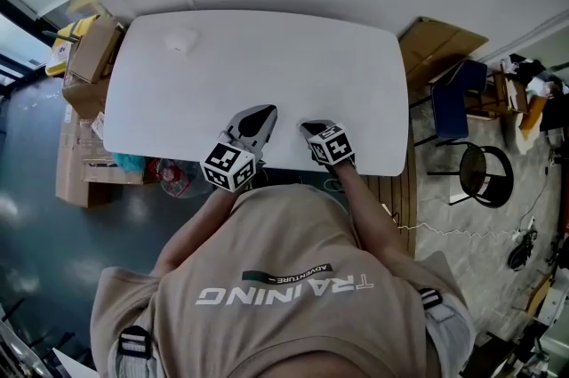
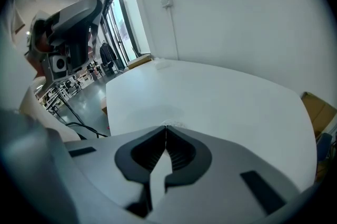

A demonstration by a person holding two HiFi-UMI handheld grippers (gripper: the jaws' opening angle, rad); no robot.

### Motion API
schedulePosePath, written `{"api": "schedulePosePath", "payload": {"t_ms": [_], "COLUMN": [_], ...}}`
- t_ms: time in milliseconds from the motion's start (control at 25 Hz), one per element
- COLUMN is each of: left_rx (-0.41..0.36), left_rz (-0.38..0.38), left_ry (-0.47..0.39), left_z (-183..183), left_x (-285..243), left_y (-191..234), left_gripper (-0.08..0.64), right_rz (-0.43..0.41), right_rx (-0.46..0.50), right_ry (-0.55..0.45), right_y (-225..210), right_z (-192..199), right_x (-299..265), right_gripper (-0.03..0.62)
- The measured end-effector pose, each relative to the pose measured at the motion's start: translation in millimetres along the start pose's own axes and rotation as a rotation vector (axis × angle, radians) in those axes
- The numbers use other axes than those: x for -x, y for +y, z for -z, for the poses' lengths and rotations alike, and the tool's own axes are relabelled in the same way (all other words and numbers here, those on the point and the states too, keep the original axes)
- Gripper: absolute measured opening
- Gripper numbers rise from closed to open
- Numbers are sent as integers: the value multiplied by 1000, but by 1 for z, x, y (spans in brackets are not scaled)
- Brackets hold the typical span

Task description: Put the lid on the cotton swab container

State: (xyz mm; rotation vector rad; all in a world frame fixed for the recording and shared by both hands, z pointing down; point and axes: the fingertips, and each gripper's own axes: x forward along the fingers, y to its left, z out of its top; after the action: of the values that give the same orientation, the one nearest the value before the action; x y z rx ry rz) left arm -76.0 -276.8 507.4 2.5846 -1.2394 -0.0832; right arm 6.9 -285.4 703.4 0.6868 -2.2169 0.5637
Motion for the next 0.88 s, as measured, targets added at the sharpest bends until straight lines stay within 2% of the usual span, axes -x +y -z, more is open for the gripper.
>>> {"api": "schedulePosePath", "payload": {"t_ms": [120,200,320,520,720,880], "left_rx": [-10,-16,-30,-55,-85,-128], "left_rz": [-3,-8,-9,2,2,10], "left_ry": [0,-3,-7,-39,-88,-92], "left_z": [-2,-4,-10,-33,-61,-72], "left_x": [5,8,8,9,5,1], "left_y": [1,2,4,2,4,5], "left_gripper": [12,12,12,12,12,12], "right_rz": [13,14,27,-13,45,111], "right_rx": [-17,-37,-31,41,125,172], "right_ry": [-10,-58,-203,-472,-629,-713], "right_y": [0,1,0,11,15,18], "right_z": [-2,-12,-44,-105,-146,-166], "right_x": [4,14,45,109,160,193], "right_gripper": [18,18,18,19,18,18]}}
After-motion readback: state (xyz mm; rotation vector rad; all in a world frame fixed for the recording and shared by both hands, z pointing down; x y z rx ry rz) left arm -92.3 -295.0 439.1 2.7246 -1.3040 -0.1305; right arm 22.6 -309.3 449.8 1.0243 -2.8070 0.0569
